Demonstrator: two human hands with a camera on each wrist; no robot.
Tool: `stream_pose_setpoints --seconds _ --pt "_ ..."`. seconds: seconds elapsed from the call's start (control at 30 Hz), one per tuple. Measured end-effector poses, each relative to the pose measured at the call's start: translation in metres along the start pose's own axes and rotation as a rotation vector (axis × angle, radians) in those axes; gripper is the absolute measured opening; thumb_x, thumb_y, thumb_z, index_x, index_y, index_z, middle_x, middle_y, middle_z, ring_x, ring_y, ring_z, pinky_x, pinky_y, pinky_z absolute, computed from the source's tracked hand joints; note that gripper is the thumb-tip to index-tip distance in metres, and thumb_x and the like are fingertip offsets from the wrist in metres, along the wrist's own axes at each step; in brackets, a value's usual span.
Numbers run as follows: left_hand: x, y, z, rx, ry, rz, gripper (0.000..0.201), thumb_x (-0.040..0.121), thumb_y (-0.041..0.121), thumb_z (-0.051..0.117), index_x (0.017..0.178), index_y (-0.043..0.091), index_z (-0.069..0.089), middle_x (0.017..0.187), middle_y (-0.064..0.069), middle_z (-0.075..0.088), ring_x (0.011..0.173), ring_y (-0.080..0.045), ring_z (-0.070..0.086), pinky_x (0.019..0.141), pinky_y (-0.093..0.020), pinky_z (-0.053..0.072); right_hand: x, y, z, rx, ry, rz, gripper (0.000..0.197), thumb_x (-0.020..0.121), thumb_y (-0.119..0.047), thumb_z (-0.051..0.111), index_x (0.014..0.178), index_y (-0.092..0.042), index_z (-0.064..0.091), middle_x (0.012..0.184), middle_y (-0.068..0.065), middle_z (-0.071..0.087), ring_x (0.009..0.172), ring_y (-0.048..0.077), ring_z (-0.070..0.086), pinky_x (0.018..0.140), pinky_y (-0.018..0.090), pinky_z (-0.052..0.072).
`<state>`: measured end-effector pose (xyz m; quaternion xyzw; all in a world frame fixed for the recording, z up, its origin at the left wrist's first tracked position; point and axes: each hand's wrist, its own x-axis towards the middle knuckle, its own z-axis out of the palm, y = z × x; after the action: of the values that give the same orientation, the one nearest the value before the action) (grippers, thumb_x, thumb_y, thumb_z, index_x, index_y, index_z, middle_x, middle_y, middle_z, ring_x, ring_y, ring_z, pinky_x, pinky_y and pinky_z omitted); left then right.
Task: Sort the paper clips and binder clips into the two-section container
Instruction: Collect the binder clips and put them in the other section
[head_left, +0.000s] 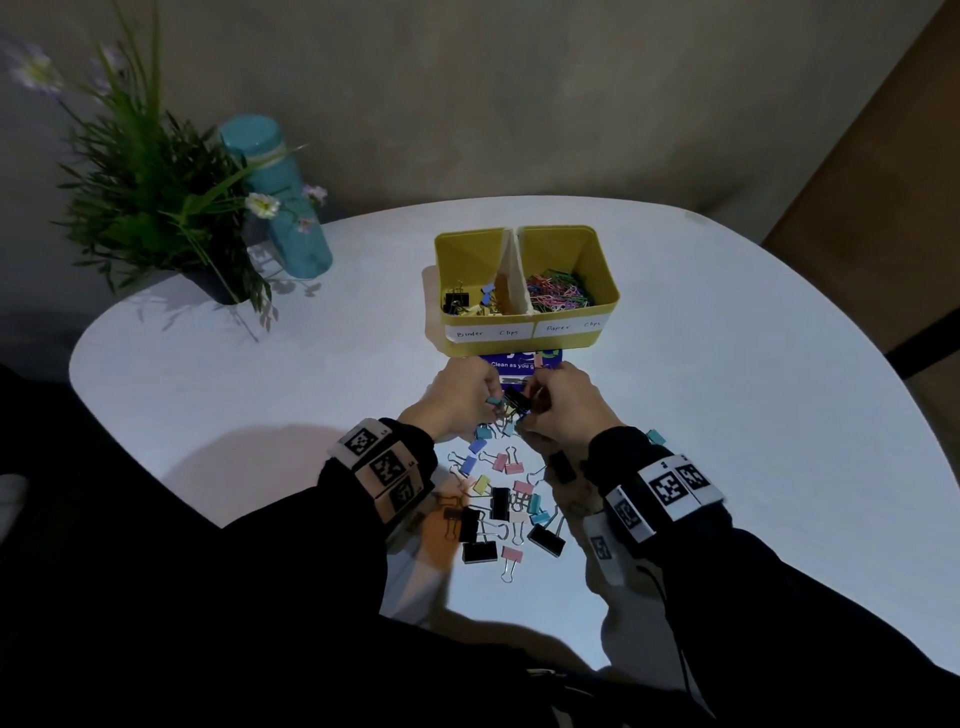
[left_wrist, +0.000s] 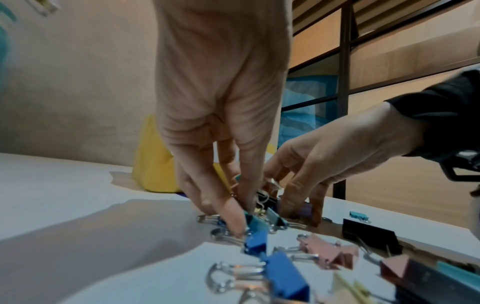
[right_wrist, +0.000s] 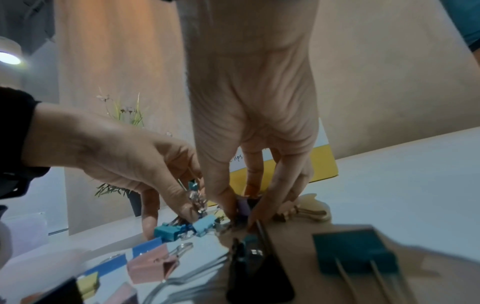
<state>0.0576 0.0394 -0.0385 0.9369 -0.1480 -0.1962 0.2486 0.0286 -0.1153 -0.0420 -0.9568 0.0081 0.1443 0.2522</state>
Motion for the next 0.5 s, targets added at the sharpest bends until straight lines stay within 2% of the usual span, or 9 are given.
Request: stream_pose_setpoints --seconds 0.07,0.17,0.27,0.33,0.43,0.5 --pt "-0.004 -0.002 -0.004 -0.073 -0.009 0.001 0.016 0.076 0.003 0.075 0.087 0.008 0.065 0.099 -0.01 0.065 0.096 -0.024 0.059 0.076 -0.036 0.055 0.0 0.002 -0.001 0.048 0.005 0.007 0.029 0.067 -0.018 0.082 0.089 -0.014 0.065 0.105 0.008 0.059 0.096 0.025 0.057 0.079 0.032 0.05" --pt "-0.013 -0.002 -0.014 -0.18 0.018 -0.014 0.014 0.076 0.002 0.075 0.087 0.006 0.068 0.094 -0.012 0.066 0.091 -0.026 0.063 0.074 -0.039 0.058 -0.001 0.006 -0.004 0.138 -0.008 0.014 0.016 0.069 -0.01 0.078 0.076 -0.016 0.065 0.09 0.005 0.069 0.087 0.02 0.061 0.07 0.026 0.047" --pt "-0.026 0.004 -0.032 -0.287 0.037 0.001 0.012 0.078 -0.001 0.073 0.088 0.004 0.069 0.09 -0.014 0.069 0.084 -0.022 0.067 0.073 -0.041 0.06 0.001 0.011 -0.008 0.193 0.003 0.029 0.012 0.073 -0.007 0.073 0.076 -0.017 0.066 0.091 0.004 0.071 0.089 0.017 0.061 0.073 0.027 0.05" --pt "-0.034 0.013 -0.049 -0.373 0.063 0.047 0.011 0.079 -0.004 0.071 0.085 0.003 0.067 0.082 -0.013 0.069 0.069 -0.018 0.069 0.063 -0.036 0.061 0.0 0.013 -0.009 0.202 0.003 0.032 0.012 0.073 -0.007 0.074 0.079 -0.014 0.067 0.09 0.002 0.07 0.088 0.016 0.061 0.074 0.027 0.051" --pt "-0.036 0.028 -0.082 -0.426 0.212 0.119 0.012 0.08 -0.005 0.068 0.083 0.006 0.064 0.08 -0.011 0.067 0.06 -0.009 0.067 0.056 -0.024 0.059 -0.004 0.014 -0.007 0.21 0.029 0.034 0.014 0.068 -0.004 0.074 0.078 -0.011 0.066 0.082 0.002 0.069 0.078 0.018 0.061 0.067 0.027 0.051" --pt "-0.024 0.034 -0.102 -0.409 0.367 0.148 0.013 0.079 -0.006 0.069 0.083 0.006 0.064 0.078 -0.01 0.064 0.056 -0.008 0.066 0.052 -0.022 0.057 -0.008 0.011 -0.006 0.203 0.002 0.034 0.022 0.066 -0.007 0.078 0.084 -0.01 0.065 0.085 0.003 0.066 0.075 0.018 0.059 0.065 0.026 0.051"
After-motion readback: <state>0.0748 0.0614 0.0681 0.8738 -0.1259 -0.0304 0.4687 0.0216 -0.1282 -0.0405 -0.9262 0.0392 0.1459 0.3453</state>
